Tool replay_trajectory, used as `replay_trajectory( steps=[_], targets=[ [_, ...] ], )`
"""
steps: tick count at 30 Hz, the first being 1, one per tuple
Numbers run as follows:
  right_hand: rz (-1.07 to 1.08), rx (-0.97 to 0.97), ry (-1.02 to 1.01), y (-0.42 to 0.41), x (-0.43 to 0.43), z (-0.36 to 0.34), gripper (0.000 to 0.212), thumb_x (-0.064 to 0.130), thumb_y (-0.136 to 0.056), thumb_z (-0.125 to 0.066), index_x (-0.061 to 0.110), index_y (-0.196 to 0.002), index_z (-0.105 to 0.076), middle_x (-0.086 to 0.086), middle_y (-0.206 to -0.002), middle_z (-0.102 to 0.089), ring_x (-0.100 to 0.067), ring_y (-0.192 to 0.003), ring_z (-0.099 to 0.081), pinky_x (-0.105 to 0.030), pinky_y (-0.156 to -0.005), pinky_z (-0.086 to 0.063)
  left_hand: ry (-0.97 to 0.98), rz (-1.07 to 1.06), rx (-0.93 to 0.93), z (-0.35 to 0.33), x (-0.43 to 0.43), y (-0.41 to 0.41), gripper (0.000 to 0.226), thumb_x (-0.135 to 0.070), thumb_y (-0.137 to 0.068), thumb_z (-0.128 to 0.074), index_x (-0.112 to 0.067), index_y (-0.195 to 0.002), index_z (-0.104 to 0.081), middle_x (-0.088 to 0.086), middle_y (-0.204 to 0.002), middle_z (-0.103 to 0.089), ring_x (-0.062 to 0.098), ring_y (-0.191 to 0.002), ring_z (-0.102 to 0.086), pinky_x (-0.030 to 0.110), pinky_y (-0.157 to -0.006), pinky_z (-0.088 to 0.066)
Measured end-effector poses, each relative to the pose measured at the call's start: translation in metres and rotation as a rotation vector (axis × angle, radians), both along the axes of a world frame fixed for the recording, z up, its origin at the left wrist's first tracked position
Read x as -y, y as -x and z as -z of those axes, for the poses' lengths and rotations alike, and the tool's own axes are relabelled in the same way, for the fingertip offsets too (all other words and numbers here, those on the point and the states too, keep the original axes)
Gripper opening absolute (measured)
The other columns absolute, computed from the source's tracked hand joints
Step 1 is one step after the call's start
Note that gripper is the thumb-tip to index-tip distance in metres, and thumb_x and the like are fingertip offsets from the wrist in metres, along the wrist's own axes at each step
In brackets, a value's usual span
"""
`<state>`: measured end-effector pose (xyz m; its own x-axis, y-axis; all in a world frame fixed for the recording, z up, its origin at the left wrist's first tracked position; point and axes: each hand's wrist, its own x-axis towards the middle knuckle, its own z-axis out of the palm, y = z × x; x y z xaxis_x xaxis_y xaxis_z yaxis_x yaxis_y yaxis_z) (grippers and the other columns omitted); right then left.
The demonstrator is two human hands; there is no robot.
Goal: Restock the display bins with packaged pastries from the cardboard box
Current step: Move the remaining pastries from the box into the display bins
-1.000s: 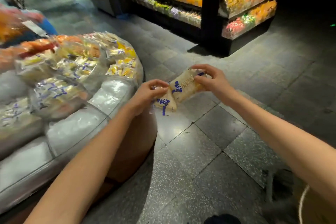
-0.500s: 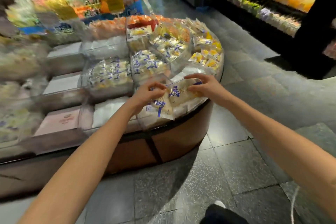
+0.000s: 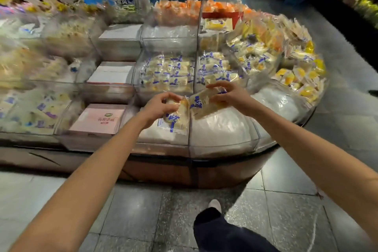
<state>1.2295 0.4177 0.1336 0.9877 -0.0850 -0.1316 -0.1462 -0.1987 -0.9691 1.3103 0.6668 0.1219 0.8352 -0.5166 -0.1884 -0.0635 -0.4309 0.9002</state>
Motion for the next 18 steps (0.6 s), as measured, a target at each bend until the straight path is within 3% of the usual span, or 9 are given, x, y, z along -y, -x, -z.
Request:
replay_trajectory(
  steps=[3, 6, 9, 14, 18],
  targets=[
    [0.010, 0.006, 0.016, -0.051, 0.006, 0.002, 0.035, 0.000, -0.086, -0.068, 0.029, -0.106, -0.068, -0.010, -0.118, -0.063, -0.033, -0.105, -0.065, -0.042, -0.088, -0.058, -0.022, -0.006, -0.003, 0.003, -0.005, -0.052, 0.026, -0.002, -0.089, -0.065, -0.019, -0.109, -0.066, -0.003, -0.107, -0.063, 0.005, -0.075, -0.059, 0.017, -0.064, -0.049],
    [0.032, 0.020, 0.053, -0.096, 0.013, 0.004, 0.034, 0.004, -0.087, -0.068, 0.033, -0.105, -0.066, -0.001, -0.115, -0.061, -0.019, -0.100, -0.064, -0.029, -0.080, -0.059, -0.011, -0.010, -0.013, 0.011, -0.008, -0.103, 0.032, 0.002, -0.087, -0.066, -0.018, -0.113, -0.067, 0.002, -0.119, -0.060, 0.010, -0.092, -0.060, 0.019, -0.074, -0.054],
    [0.058, 0.036, 0.078, -0.140, 0.016, 0.009, 0.035, 0.005, -0.086, -0.069, 0.035, -0.104, -0.065, -0.001, -0.111, -0.064, -0.011, -0.089, -0.065, -0.016, -0.068, -0.055, 0.011, -0.038, -0.023, 0.020, -0.016, -0.147, 0.040, 0.001, -0.085, -0.069, -0.031, -0.109, -0.067, 0.005, -0.127, -0.059, 0.015, -0.105, -0.060, 0.024, -0.082, -0.056],
    [0.024, -0.006, 0.084, -0.202, 0.001, 0.018, 0.036, 0.006, -0.089, -0.067, 0.028, -0.117, -0.063, 0.000, -0.108, -0.066, 0.001, -0.080, -0.067, -0.013, -0.068, -0.053, 0.006, -0.087, -0.065, 0.031, -0.032, -0.204, 0.042, 0.003, -0.086, -0.068, -0.019, -0.121, -0.064, 0.003, -0.126, -0.058, 0.016, -0.107, -0.060, 0.022, -0.077, -0.058],
    [-0.024, -0.018, 0.088, -0.246, -0.018, 0.024, 0.039, 0.002, -0.090, -0.063, 0.028, -0.120, -0.061, 0.009, -0.113, -0.060, -0.009, -0.094, -0.065, -0.018, -0.074, -0.056, -0.019, -0.040, -0.031, 0.034, -0.043, -0.254, 0.042, 0.004, -0.086, -0.067, -0.021, -0.120, -0.064, -0.002, -0.122, -0.060, 0.014, -0.108, -0.060, 0.022, -0.078, -0.058]
  ],
)
